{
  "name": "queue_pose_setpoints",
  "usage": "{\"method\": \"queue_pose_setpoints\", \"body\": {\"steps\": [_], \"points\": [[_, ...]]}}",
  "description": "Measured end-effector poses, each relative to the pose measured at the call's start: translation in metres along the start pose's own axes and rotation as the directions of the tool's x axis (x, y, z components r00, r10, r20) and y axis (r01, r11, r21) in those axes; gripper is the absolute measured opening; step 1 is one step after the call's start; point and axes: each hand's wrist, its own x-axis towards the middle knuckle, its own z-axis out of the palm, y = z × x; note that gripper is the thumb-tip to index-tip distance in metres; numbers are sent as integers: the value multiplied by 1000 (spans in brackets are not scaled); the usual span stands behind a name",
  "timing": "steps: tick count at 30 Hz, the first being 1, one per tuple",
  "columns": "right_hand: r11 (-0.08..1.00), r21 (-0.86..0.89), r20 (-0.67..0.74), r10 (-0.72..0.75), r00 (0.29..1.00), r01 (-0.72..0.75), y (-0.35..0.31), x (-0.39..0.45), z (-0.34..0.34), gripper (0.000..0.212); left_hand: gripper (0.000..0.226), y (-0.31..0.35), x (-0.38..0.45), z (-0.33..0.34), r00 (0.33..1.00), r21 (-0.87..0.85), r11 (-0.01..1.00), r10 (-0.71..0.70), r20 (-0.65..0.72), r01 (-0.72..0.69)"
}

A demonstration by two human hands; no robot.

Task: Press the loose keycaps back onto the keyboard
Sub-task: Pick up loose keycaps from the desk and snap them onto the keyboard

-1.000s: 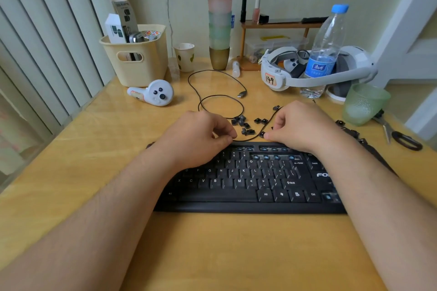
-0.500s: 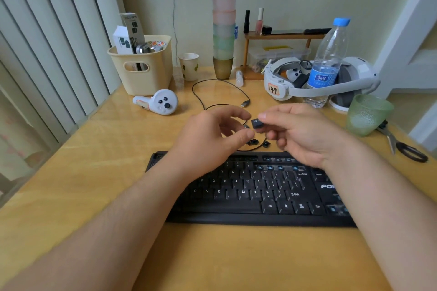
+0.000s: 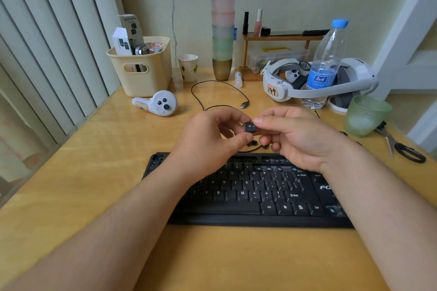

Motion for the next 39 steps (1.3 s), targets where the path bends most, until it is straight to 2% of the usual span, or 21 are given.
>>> {"method": "queue_pose_setpoints", "body": {"steps": [9, 15, 17, 21, 25, 30, 36, 39], "points": [[997, 32, 8, -67, 998, 67, -1, -5, 0, 12, 23, -1, 1, 2, 995, -41, 999, -16, -94, 12], [938, -224, -29, -277, 961, 264, 3, -8, 11, 16, 27, -1, -2, 3, 988, 61, 998, 34, -148, -25], [917, -281, -9, -299, 954, 284, 3, -8, 10, 19, 31, -1, -2, 3, 987, 111, 993, 52, -154, -36], [855, -449, -9, -294, 956, 259, 5, -7, 3, 16, 30, -1, -2, 2, 992, 188, 979, 93, -88, -75], [889, -407, 49, -206, 977, 208, 4, -6, -6, 16, 19, -2, -1, 4, 989, 246, 961, 140, -39, -126], [843, -490, 122, -186, 975, 222, 2, -10, -13, 16, 18, -2, -2, 6, 985, 278, 948, 169, -35, -153], [743, -626, 196, -146, 970, 239, 2, -13, -18, 7, 26, -1, -2, 4, 989, 294, 945, 142, 32, -145], [659, -722, 214, -76, 974, 210, 3, -15, -23, 6, 20, -3, 0, 0, 995, 316, 944, 72, 72, -91]]}}
